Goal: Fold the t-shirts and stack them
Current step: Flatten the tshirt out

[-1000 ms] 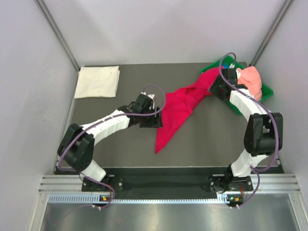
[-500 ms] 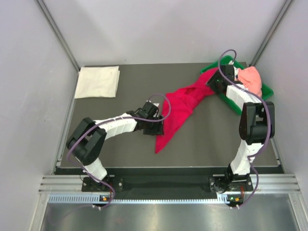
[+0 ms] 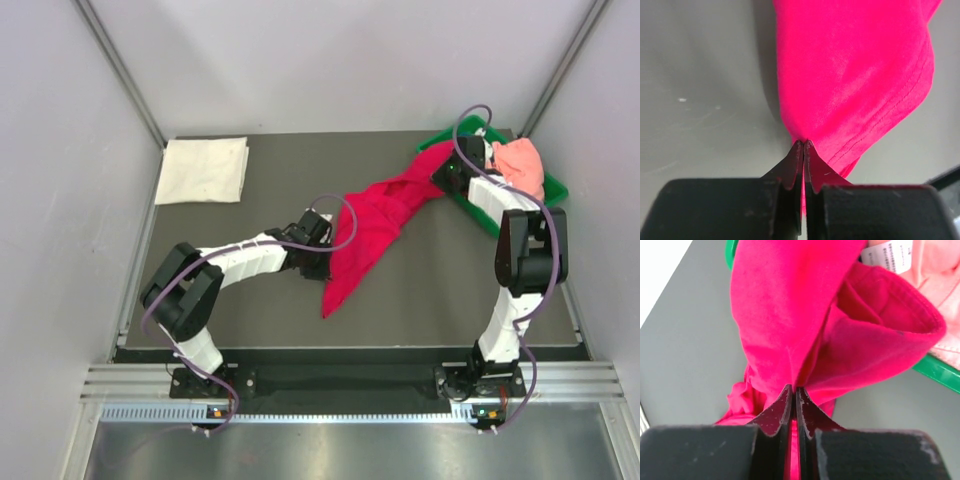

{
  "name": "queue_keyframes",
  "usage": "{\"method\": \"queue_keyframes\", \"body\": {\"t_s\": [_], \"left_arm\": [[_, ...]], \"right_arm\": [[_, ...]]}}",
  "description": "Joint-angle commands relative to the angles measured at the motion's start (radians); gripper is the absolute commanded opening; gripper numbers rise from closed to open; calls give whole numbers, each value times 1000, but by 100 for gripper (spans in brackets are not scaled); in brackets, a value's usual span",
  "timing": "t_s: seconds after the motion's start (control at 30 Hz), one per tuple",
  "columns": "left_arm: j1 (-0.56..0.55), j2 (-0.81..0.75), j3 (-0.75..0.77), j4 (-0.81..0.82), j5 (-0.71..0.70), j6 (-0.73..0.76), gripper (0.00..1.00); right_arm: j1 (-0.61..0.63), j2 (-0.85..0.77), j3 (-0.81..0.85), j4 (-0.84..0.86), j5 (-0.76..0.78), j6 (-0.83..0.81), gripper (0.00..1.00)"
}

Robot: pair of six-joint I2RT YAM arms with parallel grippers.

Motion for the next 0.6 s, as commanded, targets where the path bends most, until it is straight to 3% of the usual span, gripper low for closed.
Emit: {"method": "queue_keyframes", "body": {"t_s": [0.0, 0.2, 0.4, 0.57], "left_arm": [[-2, -39, 71, -79, -87, 23, 0], [78, -190, 130, -231, -244, 80, 0], [216, -325, 130, -332, -298, 113, 0], [313, -361, 62, -388, -280, 126, 0]], "right_arm": [[-6, -51, 61, 27, -39, -54, 0], [38, -327, 79, -177, 31, -191, 0], [106, -754, -148, -335, 100, -168, 0], [181, -988, -298, -452, 120, -107, 0]]}}
